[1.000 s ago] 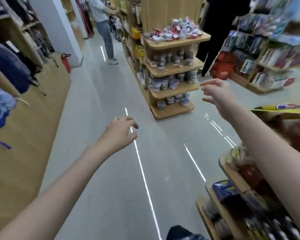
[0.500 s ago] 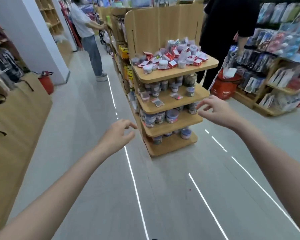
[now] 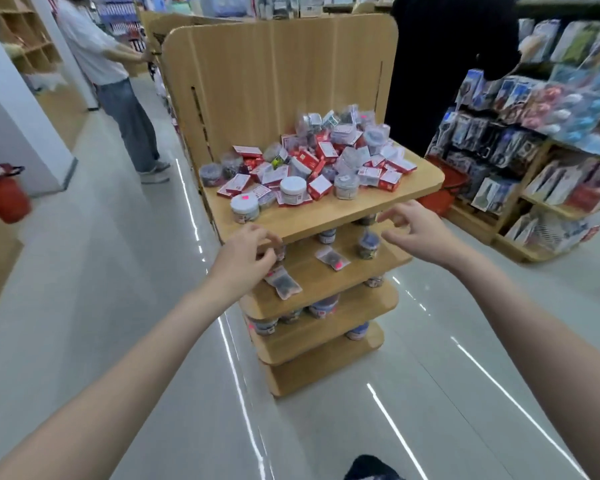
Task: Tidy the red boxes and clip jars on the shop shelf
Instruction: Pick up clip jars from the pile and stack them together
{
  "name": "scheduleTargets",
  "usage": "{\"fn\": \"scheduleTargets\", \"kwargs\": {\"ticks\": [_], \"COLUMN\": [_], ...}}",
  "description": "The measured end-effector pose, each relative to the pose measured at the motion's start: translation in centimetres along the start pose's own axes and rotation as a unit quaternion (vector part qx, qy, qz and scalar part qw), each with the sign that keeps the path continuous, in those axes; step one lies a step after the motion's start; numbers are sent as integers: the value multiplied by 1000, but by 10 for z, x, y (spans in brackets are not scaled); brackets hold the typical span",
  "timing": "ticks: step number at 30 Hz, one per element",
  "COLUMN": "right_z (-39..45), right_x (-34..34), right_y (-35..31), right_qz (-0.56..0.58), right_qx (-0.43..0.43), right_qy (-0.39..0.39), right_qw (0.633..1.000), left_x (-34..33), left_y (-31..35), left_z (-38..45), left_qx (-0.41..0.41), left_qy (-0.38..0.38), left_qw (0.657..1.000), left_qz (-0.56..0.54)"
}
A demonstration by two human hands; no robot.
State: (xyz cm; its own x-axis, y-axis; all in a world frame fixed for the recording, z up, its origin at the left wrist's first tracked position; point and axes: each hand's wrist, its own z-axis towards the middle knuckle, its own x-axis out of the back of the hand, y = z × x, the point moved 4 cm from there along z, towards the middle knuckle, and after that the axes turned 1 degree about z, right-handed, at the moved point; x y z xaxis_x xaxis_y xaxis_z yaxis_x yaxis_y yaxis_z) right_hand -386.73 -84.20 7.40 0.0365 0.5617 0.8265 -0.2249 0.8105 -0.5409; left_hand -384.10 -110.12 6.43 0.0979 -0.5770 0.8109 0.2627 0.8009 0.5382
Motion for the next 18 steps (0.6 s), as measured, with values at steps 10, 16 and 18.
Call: {"fn": "scheduleTargets", "kwargs": {"ticks": [10, 16, 18], "right_z": [189, 249, 255], "right_x": [-30, -38, -47], "right_y": [65, 76, 83], "right_qz": [-159, -272, -285], "right_qx": [195, 333, 368], "right_qy": [-80, -95, -95], "right_qw": [965, 898, 880], "left_x": [-65, -79, -82], "left_y": [-19, -32, -42], "left_z": [156, 204, 210], "left_qx": [38, 141, 168], "left_qy": [79, 82, 74], "left_qw": [996, 983, 979], "left_qz": [20, 86, 88]}}
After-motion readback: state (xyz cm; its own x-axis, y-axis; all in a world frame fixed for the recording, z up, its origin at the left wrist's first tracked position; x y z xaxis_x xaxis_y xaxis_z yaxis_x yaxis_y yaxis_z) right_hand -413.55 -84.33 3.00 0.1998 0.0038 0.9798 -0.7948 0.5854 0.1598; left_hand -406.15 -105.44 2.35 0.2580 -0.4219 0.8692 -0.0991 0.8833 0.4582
